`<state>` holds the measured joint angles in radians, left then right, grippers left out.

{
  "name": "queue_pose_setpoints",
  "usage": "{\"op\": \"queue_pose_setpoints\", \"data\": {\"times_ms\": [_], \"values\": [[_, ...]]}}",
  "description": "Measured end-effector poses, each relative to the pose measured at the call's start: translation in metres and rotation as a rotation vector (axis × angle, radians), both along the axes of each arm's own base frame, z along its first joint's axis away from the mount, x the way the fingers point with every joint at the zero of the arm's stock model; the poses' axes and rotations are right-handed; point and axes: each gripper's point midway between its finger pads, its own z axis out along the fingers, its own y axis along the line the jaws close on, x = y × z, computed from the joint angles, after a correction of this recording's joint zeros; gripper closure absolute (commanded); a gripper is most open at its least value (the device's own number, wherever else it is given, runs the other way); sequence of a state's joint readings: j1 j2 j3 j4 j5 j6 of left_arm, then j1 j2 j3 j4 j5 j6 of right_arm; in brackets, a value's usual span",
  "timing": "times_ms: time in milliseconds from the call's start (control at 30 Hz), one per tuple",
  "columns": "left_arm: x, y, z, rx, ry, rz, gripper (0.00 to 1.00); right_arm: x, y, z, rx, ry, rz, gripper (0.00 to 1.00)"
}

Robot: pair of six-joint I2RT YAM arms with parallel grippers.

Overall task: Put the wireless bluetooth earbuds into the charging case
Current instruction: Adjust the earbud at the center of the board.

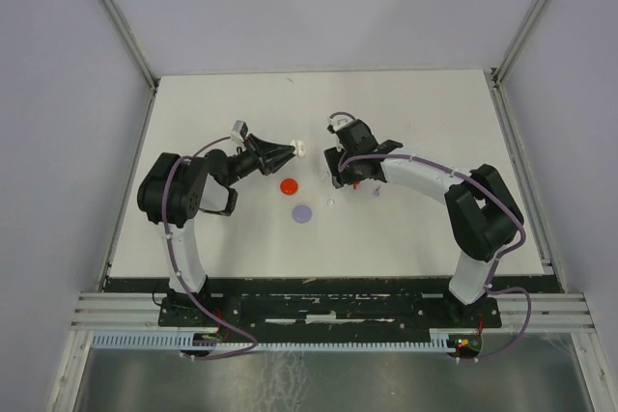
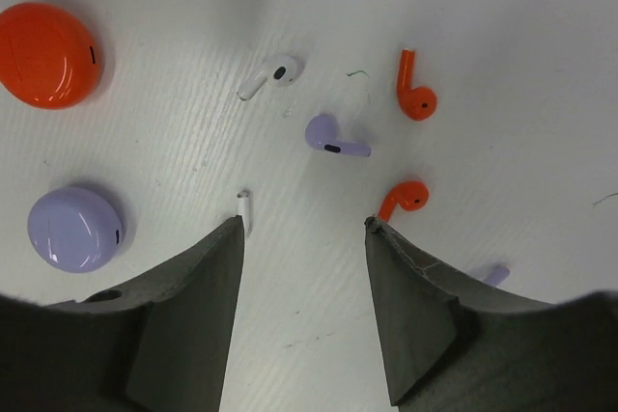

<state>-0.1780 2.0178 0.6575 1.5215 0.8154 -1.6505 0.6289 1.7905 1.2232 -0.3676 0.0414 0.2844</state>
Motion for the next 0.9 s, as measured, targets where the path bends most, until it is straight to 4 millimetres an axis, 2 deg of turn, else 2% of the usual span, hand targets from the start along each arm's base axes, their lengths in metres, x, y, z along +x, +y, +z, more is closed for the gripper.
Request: {"op": "queue_pose_setpoints", "data": {"times_ms": [367, 900], "values": [[-0.003, 0.002, 0.008, -0.003, -0.019, 0.000, 0.97, -0.023, 0.022, -0.001, -0.019, 0.015, 0.065, 0.39], [-0.005, 0.007, 0.003, 0.001, 0.001, 0.009, 0.97, -0.040, 0.029, -0.024, -0.103, 0.041, 0.096, 0.37]]}}
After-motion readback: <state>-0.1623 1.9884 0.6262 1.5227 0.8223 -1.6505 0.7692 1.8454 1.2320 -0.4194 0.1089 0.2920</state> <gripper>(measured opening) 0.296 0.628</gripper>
